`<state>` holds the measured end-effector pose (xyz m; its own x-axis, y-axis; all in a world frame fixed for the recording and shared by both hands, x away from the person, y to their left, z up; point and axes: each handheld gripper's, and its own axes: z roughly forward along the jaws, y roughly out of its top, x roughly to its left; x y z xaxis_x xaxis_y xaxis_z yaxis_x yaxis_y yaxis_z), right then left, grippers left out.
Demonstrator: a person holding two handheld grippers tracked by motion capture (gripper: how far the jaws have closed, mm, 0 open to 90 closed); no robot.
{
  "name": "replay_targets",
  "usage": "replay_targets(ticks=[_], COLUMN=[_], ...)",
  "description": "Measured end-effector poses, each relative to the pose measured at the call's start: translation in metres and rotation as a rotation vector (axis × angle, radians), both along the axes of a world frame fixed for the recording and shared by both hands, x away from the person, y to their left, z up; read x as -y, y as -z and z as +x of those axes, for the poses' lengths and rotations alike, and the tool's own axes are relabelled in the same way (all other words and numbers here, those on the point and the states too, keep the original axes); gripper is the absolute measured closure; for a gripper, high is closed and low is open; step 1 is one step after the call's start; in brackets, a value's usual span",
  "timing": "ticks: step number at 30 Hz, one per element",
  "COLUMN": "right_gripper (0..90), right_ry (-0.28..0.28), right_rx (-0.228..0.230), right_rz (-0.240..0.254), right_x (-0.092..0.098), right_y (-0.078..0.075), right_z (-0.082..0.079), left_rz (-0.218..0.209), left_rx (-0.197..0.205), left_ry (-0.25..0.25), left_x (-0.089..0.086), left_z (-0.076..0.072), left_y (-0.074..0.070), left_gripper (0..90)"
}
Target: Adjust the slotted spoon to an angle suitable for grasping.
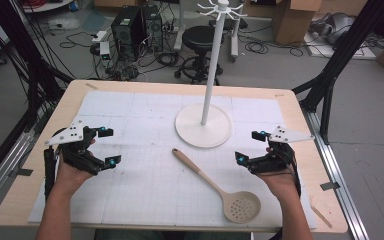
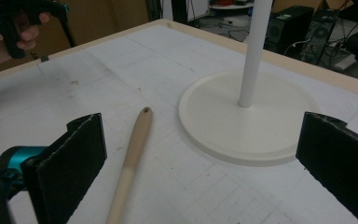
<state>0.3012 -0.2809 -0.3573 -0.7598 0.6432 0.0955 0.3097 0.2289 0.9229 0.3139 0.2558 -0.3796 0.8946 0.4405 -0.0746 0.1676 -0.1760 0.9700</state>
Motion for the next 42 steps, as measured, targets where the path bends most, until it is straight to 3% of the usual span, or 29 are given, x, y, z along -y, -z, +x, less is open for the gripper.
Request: replay_targets(ticks=[5, 12, 18, 27, 42], right_gripper=[0.0, 0.0, 0.0, 0.0, 0.0], right_ry=[-0.013, -0.012, -0.003, -0.010, -0.067], right_rx=[-0.021, -0.007, -0.029, -0.021, -0.038], right_rz=[-0.019, -0.021, -0.034, -0.032, -0.096], right_x=[-0.003, -0.005, -0.004, -0.008, -0.040], right_y=[0.003, 0.002, 0.005, 0.002, 0.001], right_z=[0.002, 0.000, 0.003, 0.002, 0.003], left_rz=[-0.008, -0.009, -0.012, -0.025, -0.019], left_rx=[0.004, 0.003, 0.008, 0.014, 0.029], left_ry=[-0.002, 0.008, 0.007, 0.002, 0.005], left_x=[-0.002, 0.000, -0.001, -0.004, -0.004], left_z=[0.001, 0.001, 0.001, 0.000, -0.002], left_y=[0.000, 0.000, -0.001, -0.002, -0.007], left_gripper=[1.7, 1.7, 1.7, 1.6, 1.7])
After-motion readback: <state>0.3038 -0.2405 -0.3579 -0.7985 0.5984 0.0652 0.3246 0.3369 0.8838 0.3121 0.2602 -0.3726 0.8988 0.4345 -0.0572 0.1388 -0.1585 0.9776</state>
